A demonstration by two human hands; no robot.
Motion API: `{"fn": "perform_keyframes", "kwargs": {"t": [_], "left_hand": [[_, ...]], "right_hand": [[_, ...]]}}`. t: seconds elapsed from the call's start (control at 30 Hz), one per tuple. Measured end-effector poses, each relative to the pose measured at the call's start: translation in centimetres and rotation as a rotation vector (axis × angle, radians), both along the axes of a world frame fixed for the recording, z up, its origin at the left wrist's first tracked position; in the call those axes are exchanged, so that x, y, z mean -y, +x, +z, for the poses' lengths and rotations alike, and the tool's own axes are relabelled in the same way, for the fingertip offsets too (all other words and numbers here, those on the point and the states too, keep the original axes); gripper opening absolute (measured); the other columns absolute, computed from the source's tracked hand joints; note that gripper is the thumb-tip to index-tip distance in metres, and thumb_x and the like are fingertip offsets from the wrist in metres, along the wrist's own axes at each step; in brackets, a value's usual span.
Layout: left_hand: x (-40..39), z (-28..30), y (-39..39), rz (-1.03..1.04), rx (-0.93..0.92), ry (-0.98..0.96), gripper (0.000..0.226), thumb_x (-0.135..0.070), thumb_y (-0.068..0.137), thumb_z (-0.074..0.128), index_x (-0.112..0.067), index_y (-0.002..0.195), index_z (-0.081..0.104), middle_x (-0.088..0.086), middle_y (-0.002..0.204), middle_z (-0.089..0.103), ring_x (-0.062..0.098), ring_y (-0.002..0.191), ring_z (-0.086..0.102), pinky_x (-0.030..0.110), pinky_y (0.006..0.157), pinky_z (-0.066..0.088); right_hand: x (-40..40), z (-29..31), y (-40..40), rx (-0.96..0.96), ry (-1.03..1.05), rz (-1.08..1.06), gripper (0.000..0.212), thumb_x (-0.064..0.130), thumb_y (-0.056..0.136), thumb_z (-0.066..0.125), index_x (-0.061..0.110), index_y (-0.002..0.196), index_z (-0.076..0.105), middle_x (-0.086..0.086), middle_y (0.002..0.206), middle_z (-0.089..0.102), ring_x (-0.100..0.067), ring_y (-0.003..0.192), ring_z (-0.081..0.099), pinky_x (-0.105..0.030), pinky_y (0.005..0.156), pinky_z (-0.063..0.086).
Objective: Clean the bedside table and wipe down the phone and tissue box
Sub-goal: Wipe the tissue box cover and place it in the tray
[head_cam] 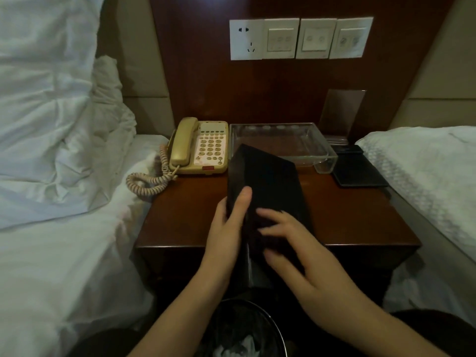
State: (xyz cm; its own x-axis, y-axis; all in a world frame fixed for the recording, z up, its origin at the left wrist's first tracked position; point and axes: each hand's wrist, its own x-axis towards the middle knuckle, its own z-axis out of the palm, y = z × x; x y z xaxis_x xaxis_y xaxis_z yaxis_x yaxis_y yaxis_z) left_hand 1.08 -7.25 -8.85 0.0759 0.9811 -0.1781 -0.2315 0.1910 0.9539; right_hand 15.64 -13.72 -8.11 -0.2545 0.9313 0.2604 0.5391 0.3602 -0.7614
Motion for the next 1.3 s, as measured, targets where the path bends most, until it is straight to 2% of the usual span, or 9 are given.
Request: {"fn": "perform_keyframes", "kwargs": {"t": [0.2,0.4,0.57,0.7,0.77,0.87,0.97,1.2,1.3], "left_hand": [[0.7,-0.1,0.1,-0.010,-0.061,0.042,0.074,-0.066,0.064,0.069,-0.031,0.129,0.063,-0.010,0.115,0.073,0.001,0.095,0.072,0.016,0.070,0.054],[0.2,0.3,0.4,0.047,-0.018,-0.043,0.035,-0.040,0.090,0.068,-0.018,0.118,0.063,-0.006,0.092,0.072,-0.004,0.068,0.071,0.010,0.052,0.050],[0.6,0.5,0.4,0.049,-0.074,-0.067,0.057,-0.055,0.086,0.071,-0.026,0.133,0.059,-0.004,0.119,0.069,0.015,0.105,0.070,0.036,0.094,0.056],[1.4,0.2,0.8,0.064,-0.123,-0.017,0.064,-0.061,0.083,0.071,-0.031,0.138,0.054,-0.006,0.123,0.068,0.016,0.110,0.068,0.043,0.100,0.054],[1.5,0.1,0.8,0.084,-0.081,-0.018,0.058,-0.055,0.085,0.071,-0.028,0.134,0.056,-0.005,0.120,0.068,0.010,0.103,0.070,0.034,0.093,0.056],[1.4,-0.2,0.8,0.086,-0.052,-0.003,0.035,-0.039,0.095,0.064,-0.024,0.125,0.056,-0.009,0.104,0.065,-0.010,0.071,0.068,0.009,0.059,0.050],[1.5,0.0,1.0,0.083,-0.070,0.003,0.037,-0.039,0.095,0.064,-0.021,0.126,0.056,-0.006,0.103,0.065,-0.008,0.068,0.067,0.006,0.050,0.046],[1.5,0.1,1.4,0.064,-0.088,0.058,0.052,-0.053,0.087,0.069,-0.032,0.132,0.055,-0.018,0.113,0.064,0.000,0.103,0.062,0.019,0.080,0.048],[1.4,-0.2,1.1,0.069,-0.085,0.039,0.058,-0.059,0.084,0.071,-0.033,0.133,0.055,-0.013,0.119,0.067,0.009,0.109,0.066,0.036,0.098,0.054]], "right_hand": [[-2.0,0.0,-0.6,-0.014,0.019,-0.143,0.026,0.041,0.098,0.050,0.046,0.123,0.052,0.035,0.146,0.036,0.004,0.144,0.027,-0.041,0.117,0.034],[2.5,0.6,-2.2,0.017,0.030,0.021,0.022,0.041,0.096,0.051,0.056,0.112,0.053,0.048,0.141,0.030,0.020,0.139,0.014,-0.019,0.115,0.021],[1.6,-0.5,-0.4,-0.076,0.034,-0.160,0.015,0.040,0.099,0.048,0.051,0.109,0.052,0.033,0.139,0.045,0.009,0.131,0.042,-0.036,0.110,0.041],[2.5,-1.4,-0.2,-0.096,0.025,-0.325,0.016,0.041,0.097,0.046,0.047,0.111,0.048,0.032,0.138,0.044,0.009,0.128,0.044,-0.036,0.106,0.044],[3.5,-0.6,-1.9,-0.064,0.038,-0.283,0.016,0.042,0.097,0.045,0.051,0.110,0.046,0.035,0.137,0.042,0.011,0.130,0.040,-0.032,0.108,0.042],[4.5,0.1,-4.1,0.019,0.083,-0.156,0.016,0.038,0.097,0.053,0.050,0.106,0.048,0.038,0.141,0.034,0.011,0.141,0.023,-0.029,0.114,0.033],[4.5,0.1,-3.8,0.001,0.078,-0.149,0.019,0.037,0.094,0.060,0.048,0.106,0.050,0.038,0.142,0.034,0.005,0.142,0.027,-0.038,0.111,0.040],[5.0,-1.3,-2.7,-0.294,-0.019,-0.305,0.027,0.062,0.079,0.054,0.053,0.104,0.050,0.036,0.137,0.045,0.004,0.133,0.042,-0.042,0.109,0.041],[3.6,-2.5,-0.9,-0.345,-0.041,-0.405,0.017,0.047,0.091,0.058,0.048,0.108,0.054,0.029,0.132,0.052,0.003,0.122,0.052,-0.042,0.103,0.047]]}}
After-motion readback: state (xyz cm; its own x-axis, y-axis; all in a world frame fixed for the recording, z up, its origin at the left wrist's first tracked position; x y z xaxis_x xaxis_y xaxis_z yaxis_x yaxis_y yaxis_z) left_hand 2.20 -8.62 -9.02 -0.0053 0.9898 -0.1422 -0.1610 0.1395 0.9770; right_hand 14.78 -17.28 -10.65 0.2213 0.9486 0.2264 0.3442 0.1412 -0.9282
